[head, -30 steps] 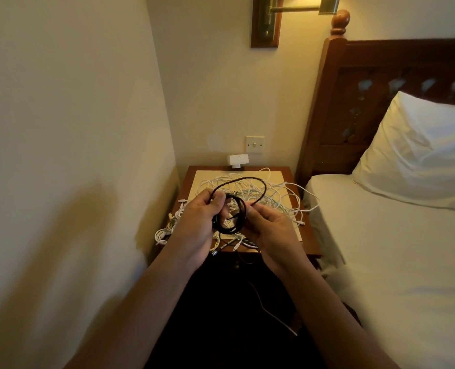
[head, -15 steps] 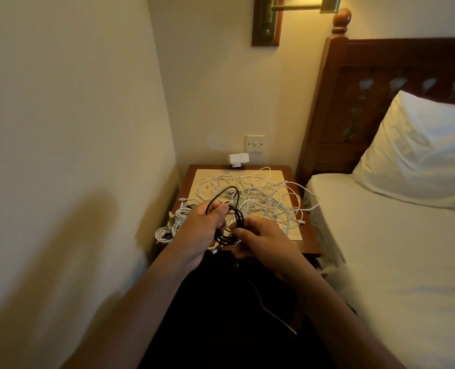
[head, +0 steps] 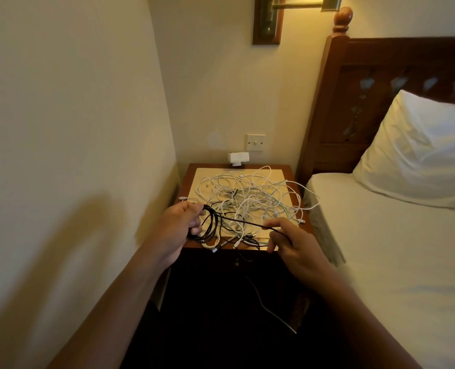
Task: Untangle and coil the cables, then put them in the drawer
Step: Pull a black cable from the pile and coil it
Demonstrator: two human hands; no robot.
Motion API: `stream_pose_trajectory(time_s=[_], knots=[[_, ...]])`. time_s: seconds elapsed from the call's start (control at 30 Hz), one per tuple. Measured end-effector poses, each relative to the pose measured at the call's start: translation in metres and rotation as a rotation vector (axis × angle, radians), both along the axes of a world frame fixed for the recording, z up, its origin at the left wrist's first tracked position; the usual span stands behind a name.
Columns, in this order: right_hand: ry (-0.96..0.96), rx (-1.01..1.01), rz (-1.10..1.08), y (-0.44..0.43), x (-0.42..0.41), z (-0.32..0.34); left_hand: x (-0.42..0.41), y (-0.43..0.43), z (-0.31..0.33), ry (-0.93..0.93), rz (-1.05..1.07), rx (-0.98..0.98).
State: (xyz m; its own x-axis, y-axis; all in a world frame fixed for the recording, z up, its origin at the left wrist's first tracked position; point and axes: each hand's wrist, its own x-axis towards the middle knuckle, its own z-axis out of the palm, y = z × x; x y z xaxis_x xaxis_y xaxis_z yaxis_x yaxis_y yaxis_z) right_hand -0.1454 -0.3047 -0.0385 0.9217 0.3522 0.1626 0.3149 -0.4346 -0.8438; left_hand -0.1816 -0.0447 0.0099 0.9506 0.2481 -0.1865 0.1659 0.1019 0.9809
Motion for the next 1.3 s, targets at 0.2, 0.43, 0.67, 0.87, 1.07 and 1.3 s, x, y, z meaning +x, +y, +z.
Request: stream_pose_trajectory(time_s=[0.2, 0.43, 0.67, 0.87, 1.07, 1.3], knots=[[-0.37, -0.266, -0.118, 0.013, -0.005, -0.009, -0.008, -0.021, 0.018, -0.032, -0.04, -0.486], [0.33, 0.699, -0.18, 0.06, -0.029, 0.013, -0.002, -0.049, 0.004, -0.063, 0.024, -0.47], [0.691, 1.075, -0.142, 0.07, -0.038, 0.019, 0.0, -0.058, -0.005, -0.066, 0.004, -0.49], [0.619, 1.119, -0.223, 0.061, -0.029, 0.024, -0.002, -0.065, -0.006, -0.106, 0.008, -0.467], [0.401, 0.595, -0.134, 0.059, -0.04, 0.021, -0.002, -0.069, -0.003, -0.086, 0.007, -0.462], [0.24, 0.39, -0.178, 0.035, -0.037, 0.017, 0.002, -0.065, -0.011, -0.079, 0.083, -0.47]])
